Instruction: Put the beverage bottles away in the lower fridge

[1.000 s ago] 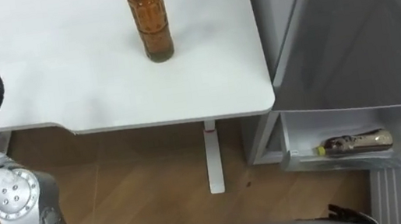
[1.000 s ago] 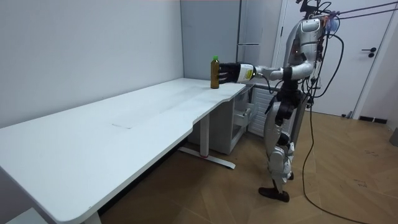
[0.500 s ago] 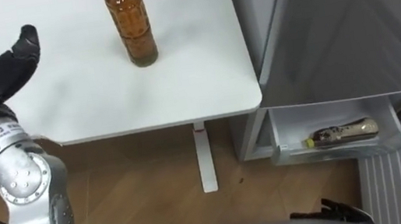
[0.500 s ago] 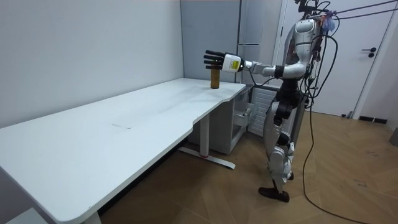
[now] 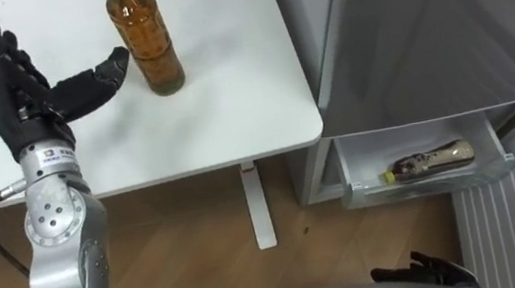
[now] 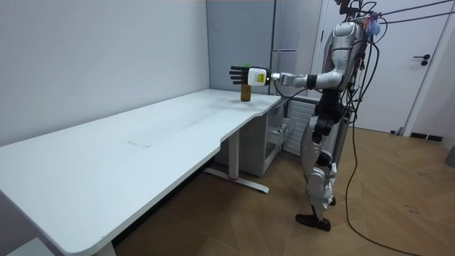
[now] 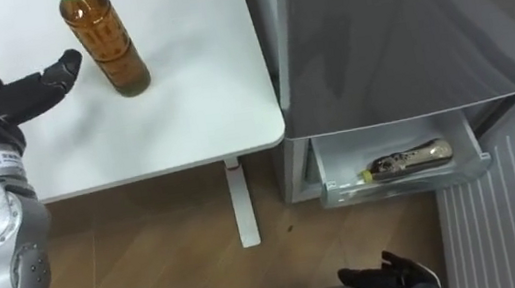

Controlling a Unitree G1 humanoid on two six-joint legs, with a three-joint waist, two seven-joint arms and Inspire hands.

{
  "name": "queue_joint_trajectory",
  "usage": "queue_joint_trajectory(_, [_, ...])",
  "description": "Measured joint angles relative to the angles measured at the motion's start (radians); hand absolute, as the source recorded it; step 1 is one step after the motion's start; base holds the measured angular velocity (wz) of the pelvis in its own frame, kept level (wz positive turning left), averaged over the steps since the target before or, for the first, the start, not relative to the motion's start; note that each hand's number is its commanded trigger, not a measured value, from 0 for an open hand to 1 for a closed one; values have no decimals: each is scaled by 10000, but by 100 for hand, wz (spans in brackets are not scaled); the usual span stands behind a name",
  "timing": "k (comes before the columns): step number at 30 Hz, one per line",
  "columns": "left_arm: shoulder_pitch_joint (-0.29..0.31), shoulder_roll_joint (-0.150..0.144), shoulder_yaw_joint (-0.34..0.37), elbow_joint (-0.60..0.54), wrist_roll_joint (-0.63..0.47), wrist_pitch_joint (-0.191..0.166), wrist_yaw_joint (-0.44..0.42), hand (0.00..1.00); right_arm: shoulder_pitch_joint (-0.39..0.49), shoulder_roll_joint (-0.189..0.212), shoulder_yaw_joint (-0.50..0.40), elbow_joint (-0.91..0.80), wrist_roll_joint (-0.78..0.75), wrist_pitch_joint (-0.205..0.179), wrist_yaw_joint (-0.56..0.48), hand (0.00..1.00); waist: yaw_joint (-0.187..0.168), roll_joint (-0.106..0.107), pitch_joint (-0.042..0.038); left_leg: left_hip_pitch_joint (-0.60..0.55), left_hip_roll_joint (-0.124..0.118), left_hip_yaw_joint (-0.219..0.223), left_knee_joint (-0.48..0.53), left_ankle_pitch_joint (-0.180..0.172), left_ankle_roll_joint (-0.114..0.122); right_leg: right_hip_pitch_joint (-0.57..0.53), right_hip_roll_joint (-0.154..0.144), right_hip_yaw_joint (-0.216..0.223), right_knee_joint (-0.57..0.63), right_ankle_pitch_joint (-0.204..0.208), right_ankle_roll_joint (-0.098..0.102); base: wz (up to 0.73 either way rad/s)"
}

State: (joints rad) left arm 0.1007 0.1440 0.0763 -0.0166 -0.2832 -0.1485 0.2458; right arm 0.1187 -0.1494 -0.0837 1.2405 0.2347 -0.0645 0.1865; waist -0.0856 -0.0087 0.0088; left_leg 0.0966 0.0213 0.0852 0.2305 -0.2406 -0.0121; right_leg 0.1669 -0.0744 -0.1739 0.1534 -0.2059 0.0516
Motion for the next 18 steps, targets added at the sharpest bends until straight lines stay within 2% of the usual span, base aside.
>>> queue_joint_trajectory(9, [-1,-2,-8,1,18,405,-329,0,-10,-27,-112,-19,12,7,8,0,-23,77,-12,-4,34,114,-65,5,-7,-80,46,303,150,7,-12,-5])
queue_joint_trajectory(18, [-9,-1,-9,3,3,408,-631,0,-9,-18,-196,1,-33,8,63,0,-214,99,-8,35,39,220,-8,4,-6,-114,42,424,150,9,-14,-2])
